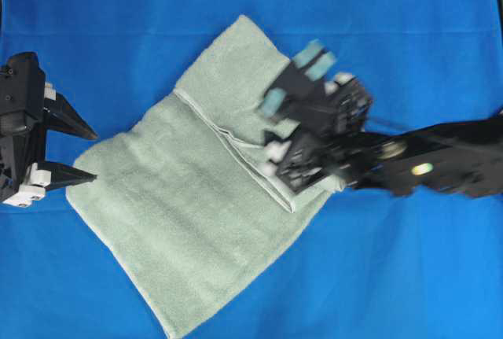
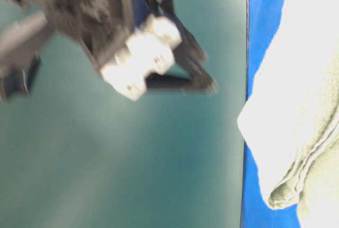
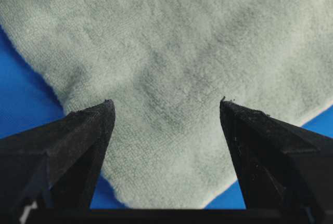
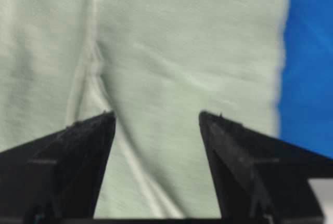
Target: Fold a bath towel.
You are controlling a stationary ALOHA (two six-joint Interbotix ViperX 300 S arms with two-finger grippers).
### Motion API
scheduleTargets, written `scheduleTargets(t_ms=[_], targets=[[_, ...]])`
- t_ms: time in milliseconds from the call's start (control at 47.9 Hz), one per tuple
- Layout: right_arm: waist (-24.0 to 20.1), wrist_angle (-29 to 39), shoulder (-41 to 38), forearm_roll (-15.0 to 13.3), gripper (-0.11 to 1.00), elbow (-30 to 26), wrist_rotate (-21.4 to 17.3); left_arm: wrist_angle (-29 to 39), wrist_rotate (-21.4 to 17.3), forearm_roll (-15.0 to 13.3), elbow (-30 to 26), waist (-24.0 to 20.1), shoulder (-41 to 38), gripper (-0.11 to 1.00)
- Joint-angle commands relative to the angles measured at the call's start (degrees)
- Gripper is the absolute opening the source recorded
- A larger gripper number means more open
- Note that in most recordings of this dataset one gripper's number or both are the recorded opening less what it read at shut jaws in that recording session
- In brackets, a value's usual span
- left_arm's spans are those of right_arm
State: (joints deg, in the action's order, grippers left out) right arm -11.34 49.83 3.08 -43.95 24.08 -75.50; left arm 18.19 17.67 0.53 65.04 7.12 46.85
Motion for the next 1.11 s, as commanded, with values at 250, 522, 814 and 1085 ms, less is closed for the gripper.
scheduleTargets(t_ms=[250, 522, 814, 1085], targets=[[7.03, -15.91, 16.17, -1.05, 0.65, 17.05, -1.93, -5.71, -13.27, 0.26, -0.97, 8.96, -2.02, 0.77], [9.32, -15.91, 15.91, -1.32, 0.64, 18.37, -2.11, -4.57, -37.00, -0.35, -5.89, 17.40, -11.16, 0.76], [9.40, -15.91, 15.91, -1.41, 0.64, 18.63, -2.11, 0.35, -41.48, 0.53, -13.10, 19.51, -26.10, 0.75], [9.32, -15.91, 15.82, -1.41, 0.64, 19.16, -2.20, -1.76, -41.40, 0.09, -13.27, 19.07, -38.67, 0.75]])
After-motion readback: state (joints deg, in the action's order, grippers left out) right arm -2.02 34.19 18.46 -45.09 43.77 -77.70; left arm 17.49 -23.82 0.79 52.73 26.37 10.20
